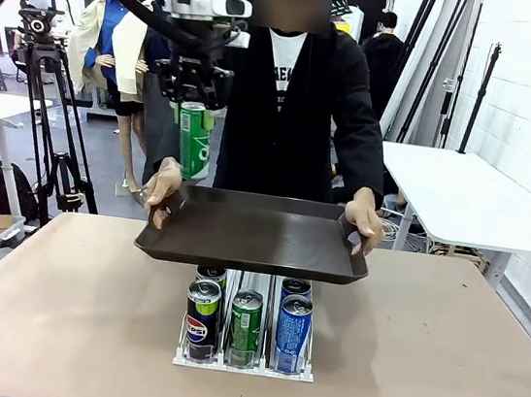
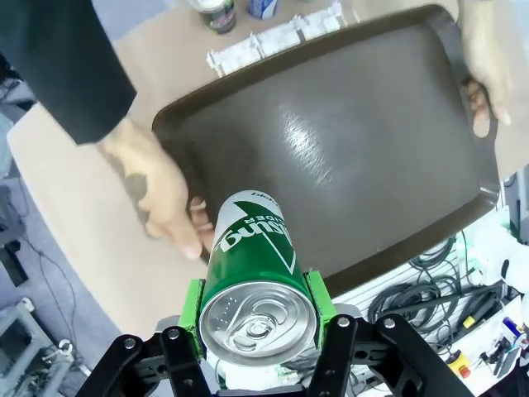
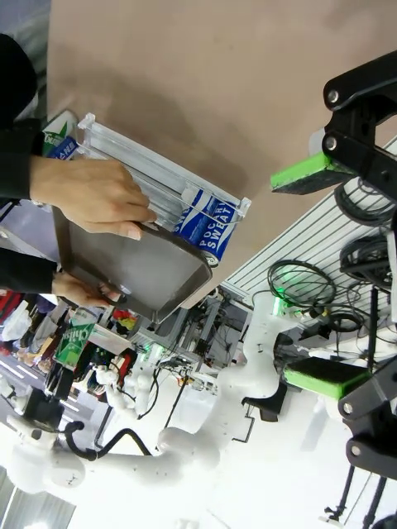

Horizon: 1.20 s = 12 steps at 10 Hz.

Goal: Retrieve and hand over the desired beverage to the person.
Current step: Place the picked can on the Handle tray extended by the person.

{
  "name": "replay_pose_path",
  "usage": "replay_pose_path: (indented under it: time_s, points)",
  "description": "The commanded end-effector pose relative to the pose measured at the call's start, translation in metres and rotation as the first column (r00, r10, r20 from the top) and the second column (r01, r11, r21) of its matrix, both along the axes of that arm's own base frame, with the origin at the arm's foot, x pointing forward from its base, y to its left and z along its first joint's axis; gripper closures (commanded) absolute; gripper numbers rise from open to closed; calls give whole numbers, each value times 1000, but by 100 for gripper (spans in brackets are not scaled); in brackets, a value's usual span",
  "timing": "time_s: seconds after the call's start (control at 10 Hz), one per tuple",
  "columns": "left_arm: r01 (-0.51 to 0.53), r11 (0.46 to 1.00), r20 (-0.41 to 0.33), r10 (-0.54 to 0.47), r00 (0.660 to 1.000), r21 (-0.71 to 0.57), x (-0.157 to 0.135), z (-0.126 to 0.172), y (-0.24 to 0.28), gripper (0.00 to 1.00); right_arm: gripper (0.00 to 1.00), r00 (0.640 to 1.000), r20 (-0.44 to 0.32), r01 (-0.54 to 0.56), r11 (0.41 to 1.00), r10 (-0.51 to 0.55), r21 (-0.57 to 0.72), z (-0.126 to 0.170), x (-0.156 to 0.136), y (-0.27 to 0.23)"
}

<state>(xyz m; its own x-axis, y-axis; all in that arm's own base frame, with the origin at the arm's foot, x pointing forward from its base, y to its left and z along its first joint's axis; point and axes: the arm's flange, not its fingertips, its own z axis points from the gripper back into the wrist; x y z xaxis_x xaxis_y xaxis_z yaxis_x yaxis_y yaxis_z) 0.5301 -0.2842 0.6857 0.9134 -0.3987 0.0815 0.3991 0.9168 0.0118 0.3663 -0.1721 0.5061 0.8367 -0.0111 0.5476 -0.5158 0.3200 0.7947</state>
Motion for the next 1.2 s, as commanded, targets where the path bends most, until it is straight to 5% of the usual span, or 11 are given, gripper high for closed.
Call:
replay_pose_path:
  time_s: [0.0,1.1]
  points:
    - [9,1000,-9,-8,1000,15,22,17,-28,100,0,1000,6,13,1000,-13,-6,-2,-1,2]
    - [68,995,-22,-67,998,68,21,-69,-60,100,0,1000,6,13,1000,-13,-6,-2,-1,2]
